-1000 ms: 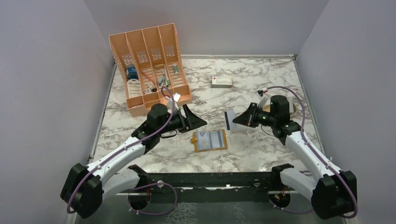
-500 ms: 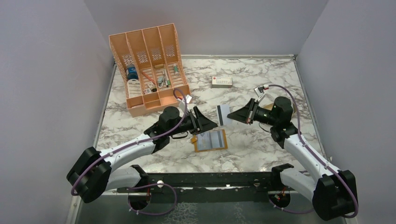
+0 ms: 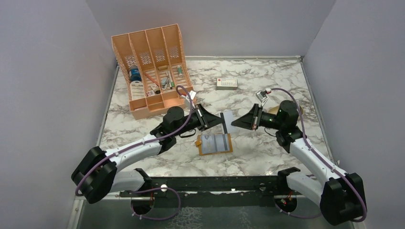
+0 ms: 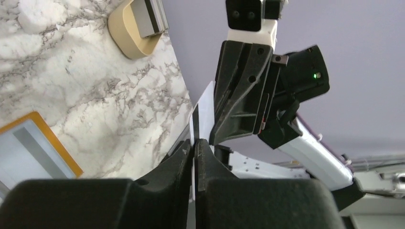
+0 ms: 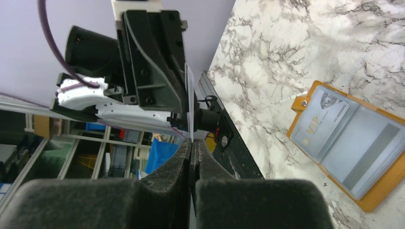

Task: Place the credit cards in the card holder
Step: Pick up the credit card from the storage box, then insert the credit card into the card holder.

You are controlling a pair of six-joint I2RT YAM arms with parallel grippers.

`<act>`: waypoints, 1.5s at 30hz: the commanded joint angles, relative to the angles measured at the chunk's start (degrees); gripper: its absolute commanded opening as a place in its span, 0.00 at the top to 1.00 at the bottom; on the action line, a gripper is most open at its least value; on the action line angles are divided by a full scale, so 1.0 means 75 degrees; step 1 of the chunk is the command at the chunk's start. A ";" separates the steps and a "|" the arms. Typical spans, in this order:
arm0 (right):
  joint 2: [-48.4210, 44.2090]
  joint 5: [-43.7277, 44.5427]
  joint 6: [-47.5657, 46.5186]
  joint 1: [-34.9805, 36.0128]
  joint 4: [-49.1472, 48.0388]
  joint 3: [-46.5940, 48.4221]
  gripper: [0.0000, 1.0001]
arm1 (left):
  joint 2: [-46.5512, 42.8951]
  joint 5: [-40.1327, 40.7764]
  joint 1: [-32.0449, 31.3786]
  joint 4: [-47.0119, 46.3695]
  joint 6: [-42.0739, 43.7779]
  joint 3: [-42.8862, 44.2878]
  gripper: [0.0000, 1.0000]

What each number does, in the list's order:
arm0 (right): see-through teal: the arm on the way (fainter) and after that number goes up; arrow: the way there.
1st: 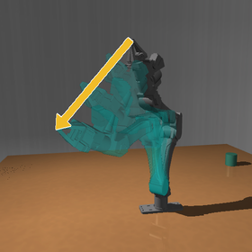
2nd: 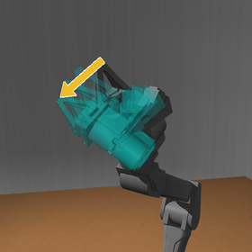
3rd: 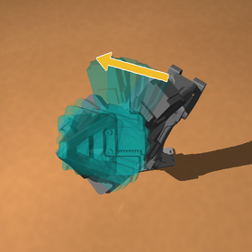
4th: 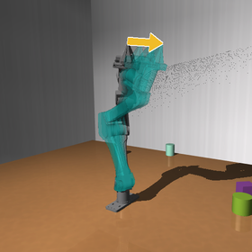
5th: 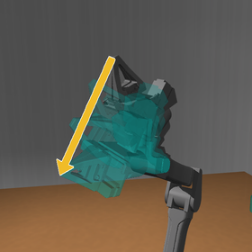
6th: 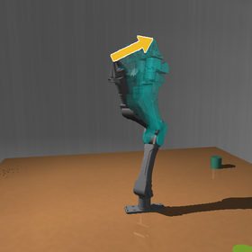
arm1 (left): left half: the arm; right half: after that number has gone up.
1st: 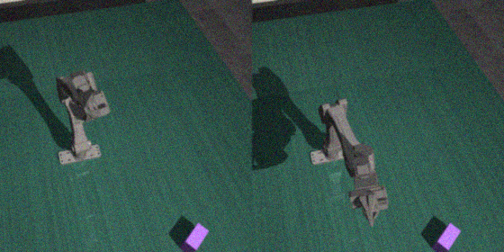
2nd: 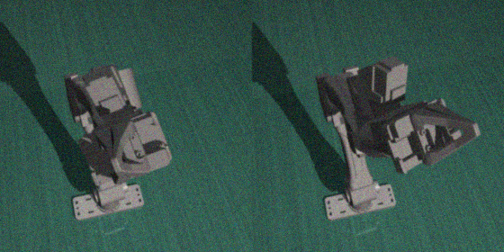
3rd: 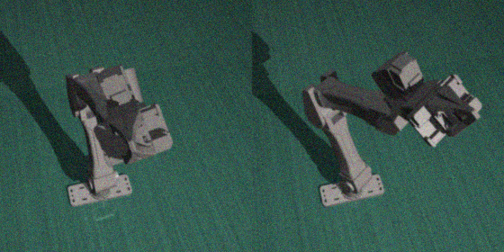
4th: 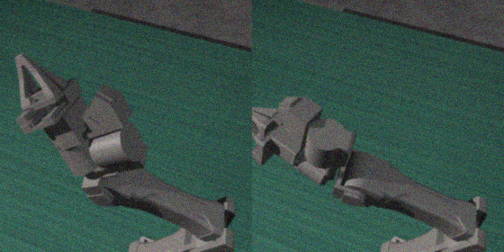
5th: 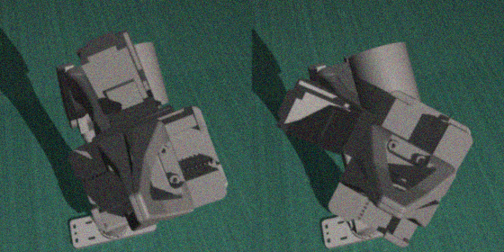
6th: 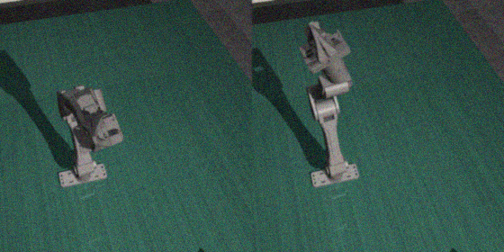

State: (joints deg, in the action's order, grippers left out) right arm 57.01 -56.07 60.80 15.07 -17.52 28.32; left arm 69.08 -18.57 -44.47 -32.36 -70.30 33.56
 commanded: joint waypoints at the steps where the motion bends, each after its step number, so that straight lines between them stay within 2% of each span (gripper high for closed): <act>1: 0.0038 -0.0507 -0.0616 0.0065 0.0217 -0.0201 0.99 | 0.0178 0.0168 -0.0036 -0.0443 0.0032 0.0327 1.00; 5: 0.0021 -0.0334 -0.1167 0.0065 0.0749 -0.0315 0.93 | 0.0188 0.0271 -0.0036 -0.0428 0.0026 0.0188 1.00; 6: 0.0031 -0.0270 -0.1362 0.0065 0.0938 -0.0277 0.90 | 0.0173 0.0272 -0.0027 -0.0428 0.0058 0.0154 1.00; 10: 0.0156 0.0367 -0.2369 0.0065 0.2202 0.0170 0.66 | 0.0070 0.0264 0.0058 -0.0194 0.0177 -0.0060 1.00; 13: 0.0294 0.0947 -0.3110 0.0065 0.3098 0.0484 0.60 | -0.0034 0.0288 0.0186 0.0451 0.0351 -0.0180 1.00; 16: 0.0487 0.1603 -0.3720 0.0065 0.3660 0.0680 0.60 | -0.0113 0.0314 0.0337 0.1374 0.0651 -0.0192 1.00; 22: 0.1315 0.2464 -0.4500 0.0065 0.3813 0.0598 0.61 | 0.0161 0.0331 0.0524 0.2913 0.1216 0.0045 1.00; 35: 0.3282 0.3042 -0.4777 0.0682 0.3360 0.0909 0.64 | 0.1852 -0.0589 0.0584 0.3370 0.1644 0.0696 1.00; 45: 0.3952 0.3273 -0.4854 0.1105 0.3251 0.1161 0.75 | 0.2286 -0.0684 0.0626 0.3952 0.1932 0.0978 1.00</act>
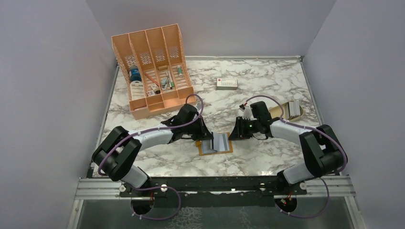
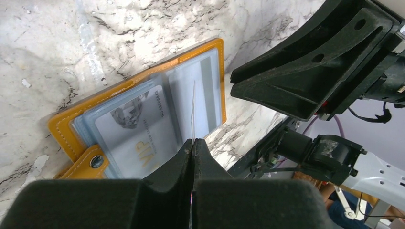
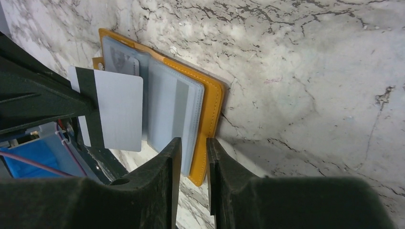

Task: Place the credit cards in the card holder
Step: Insert the credit card into the card holder.

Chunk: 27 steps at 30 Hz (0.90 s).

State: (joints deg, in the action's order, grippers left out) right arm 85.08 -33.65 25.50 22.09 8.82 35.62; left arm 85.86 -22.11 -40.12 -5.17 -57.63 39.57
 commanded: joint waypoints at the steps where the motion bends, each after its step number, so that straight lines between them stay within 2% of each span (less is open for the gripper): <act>1: 0.0271 0.0317 -0.0166 0.0214 -0.0251 0.0204 0.76 | 0.0043 -0.0205 0.0057 0.0357 0.0242 0.0157 1.00; 16: 0.0504 0.0548 -0.0296 0.0413 -0.0129 0.0217 0.85 | 0.0143 -0.0313 0.0157 0.0368 0.0066 -0.0014 1.00; 19: 0.0257 0.0959 -0.0383 0.0562 0.0247 0.0408 0.86 | 0.0071 -0.0387 0.0169 0.0414 -0.0060 0.0002 1.00; 27: -0.0273 0.2145 -0.0399 0.0928 0.0846 0.0886 0.70 | -0.0126 -0.0347 0.0221 0.0701 -0.0130 0.0146 1.00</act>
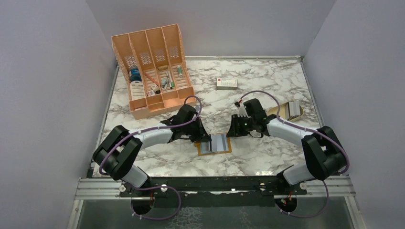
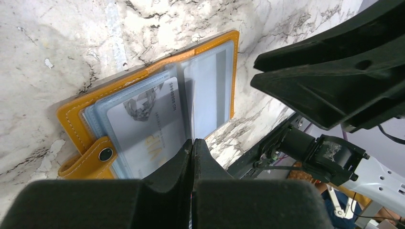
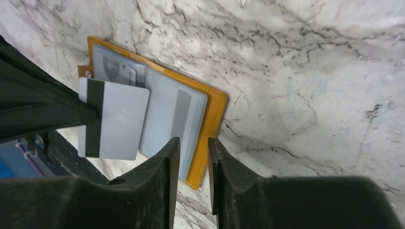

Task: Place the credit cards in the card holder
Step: Insert the credit card into the card holder.

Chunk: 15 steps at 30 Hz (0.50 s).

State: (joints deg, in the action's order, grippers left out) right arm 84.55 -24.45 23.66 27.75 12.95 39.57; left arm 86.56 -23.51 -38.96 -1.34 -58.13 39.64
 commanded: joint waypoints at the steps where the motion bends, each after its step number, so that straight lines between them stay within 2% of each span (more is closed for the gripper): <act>1: -0.0136 0.0978 -0.0180 0.0189 0.0344 0.0430 0.69 | -0.0226 -0.0140 0.0073 0.0195 -0.0074 0.0143 1.00; 8: 0.0263 0.0934 -0.0216 0.0415 0.0228 0.0543 0.66 | -0.0111 -0.0182 0.0097 0.0053 -0.0178 0.0057 1.00; 12: 0.0578 0.0514 -0.0214 0.0534 -0.0001 0.0525 0.66 | -0.0041 -0.0183 0.0109 -0.0039 -0.0241 0.0012 1.00; 15: 0.0726 0.0807 -0.0287 0.0700 0.0175 0.0567 0.68 | -0.0004 -0.0122 0.0131 0.0014 -0.0224 0.0035 1.00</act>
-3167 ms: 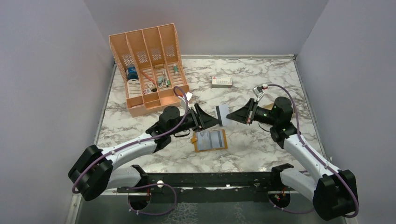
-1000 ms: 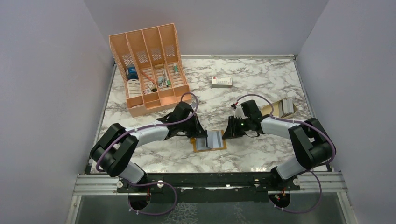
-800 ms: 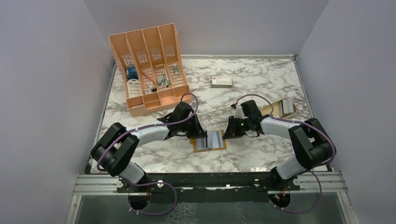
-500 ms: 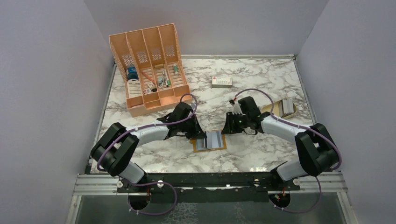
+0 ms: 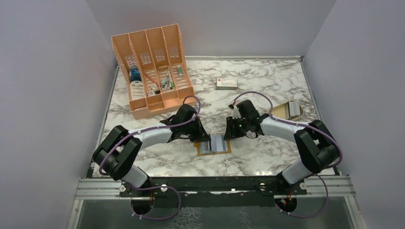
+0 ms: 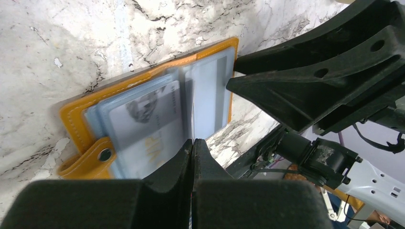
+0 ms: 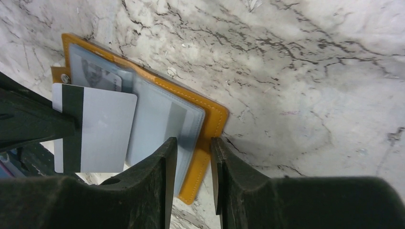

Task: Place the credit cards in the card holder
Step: Insert the credit card into the card holder.

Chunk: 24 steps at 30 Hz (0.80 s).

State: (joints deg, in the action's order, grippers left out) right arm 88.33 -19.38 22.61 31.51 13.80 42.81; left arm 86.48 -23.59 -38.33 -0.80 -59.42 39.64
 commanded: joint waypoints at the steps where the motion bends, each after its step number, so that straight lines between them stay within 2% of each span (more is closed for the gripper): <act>1: 0.0233 0.0250 -0.0144 0.0213 0.0101 0.0104 0.69 | 0.0028 -0.0103 0.0048 -0.0048 -0.0063 0.0046 1.00; 9: 0.0165 0.0702 -0.0179 0.0216 0.0105 -0.0142 0.76 | -0.0004 -0.0026 0.0056 0.0622 0.0056 0.0291 1.00; 17: 0.0214 0.0879 -0.0331 0.0211 0.0132 -0.0187 0.83 | -0.0211 -0.0122 0.0071 0.0722 0.0065 0.0516 1.00; 24: 0.0154 0.0770 -0.0238 0.0217 -0.0039 -0.0405 0.84 | -0.0043 -0.0203 0.0102 0.0794 0.0120 0.0572 1.00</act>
State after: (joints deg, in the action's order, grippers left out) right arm 88.97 -16.10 21.78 32.69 13.08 42.00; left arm 86.56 -23.59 -37.93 4.12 -59.40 42.68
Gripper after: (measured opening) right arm 0.164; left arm 0.012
